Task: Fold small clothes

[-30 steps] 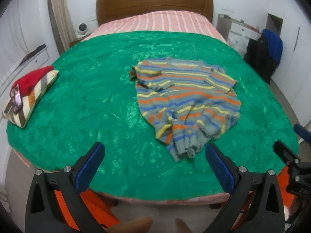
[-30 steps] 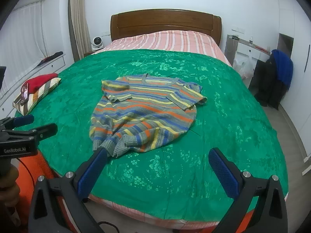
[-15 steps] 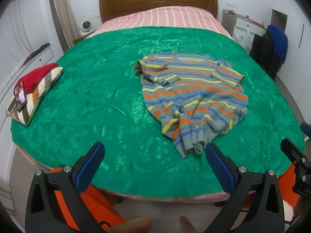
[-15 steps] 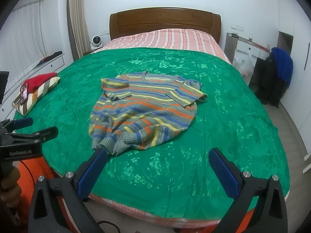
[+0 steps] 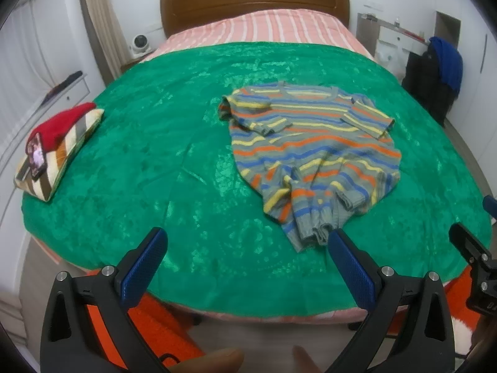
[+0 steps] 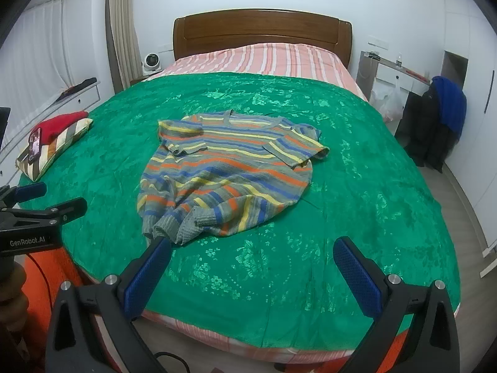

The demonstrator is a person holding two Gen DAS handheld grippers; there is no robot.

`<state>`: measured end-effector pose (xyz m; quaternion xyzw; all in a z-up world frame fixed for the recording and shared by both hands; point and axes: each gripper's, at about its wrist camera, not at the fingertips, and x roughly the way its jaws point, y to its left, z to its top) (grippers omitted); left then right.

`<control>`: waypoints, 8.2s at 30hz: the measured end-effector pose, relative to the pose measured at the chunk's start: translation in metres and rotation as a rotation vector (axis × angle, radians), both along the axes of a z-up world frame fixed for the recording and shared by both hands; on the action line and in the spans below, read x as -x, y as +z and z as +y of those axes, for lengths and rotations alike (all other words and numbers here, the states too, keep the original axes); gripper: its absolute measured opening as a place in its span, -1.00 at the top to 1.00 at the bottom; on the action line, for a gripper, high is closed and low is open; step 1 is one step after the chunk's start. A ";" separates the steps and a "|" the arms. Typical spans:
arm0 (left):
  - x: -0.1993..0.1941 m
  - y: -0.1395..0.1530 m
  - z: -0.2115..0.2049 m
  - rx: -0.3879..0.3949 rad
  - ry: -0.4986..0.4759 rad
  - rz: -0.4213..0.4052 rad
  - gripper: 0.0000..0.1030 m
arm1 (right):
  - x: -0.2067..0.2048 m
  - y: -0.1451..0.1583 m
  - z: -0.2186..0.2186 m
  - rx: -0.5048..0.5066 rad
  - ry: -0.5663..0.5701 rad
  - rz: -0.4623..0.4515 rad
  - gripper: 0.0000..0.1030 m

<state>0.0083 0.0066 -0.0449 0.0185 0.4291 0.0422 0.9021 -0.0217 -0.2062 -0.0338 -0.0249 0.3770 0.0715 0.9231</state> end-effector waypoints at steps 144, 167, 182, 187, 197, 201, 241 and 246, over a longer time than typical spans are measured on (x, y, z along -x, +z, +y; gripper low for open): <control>-0.030 -0.125 0.146 0.402 -0.088 0.286 0.53 | -0.034 -0.161 -0.128 -0.372 -0.024 0.483 0.84; -0.037 -0.120 0.094 0.144 -0.204 0.294 0.97 | -0.033 -0.155 -0.104 -0.233 0.094 0.492 0.94; -0.033 -0.117 0.097 0.021 -0.148 0.294 0.28 | -0.042 -0.149 -0.119 -0.163 0.077 0.549 0.49; -0.035 -0.068 0.116 0.071 -0.047 0.098 -0.23 | -0.077 -0.064 -0.144 0.006 0.078 0.334 0.17; -0.049 -0.094 0.115 0.028 0.114 -0.048 -0.50 | -0.259 -0.088 -0.004 0.219 0.410 0.175 0.16; -0.044 -0.109 0.132 -0.009 0.142 -0.024 -0.50 | -0.314 -0.132 0.013 0.220 0.322 0.236 0.31; -0.051 -0.131 0.128 -0.024 0.156 0.030 -0.49 | -0.179 -0.121 -0.358 -0.736 -0.605 0.259 0.32; -0.047 -0.130 0.127 -0.049 0.156 0.026 -0.54 | -0.184 -0.149 -0.354 -0.782 -0.668 0.232 0.91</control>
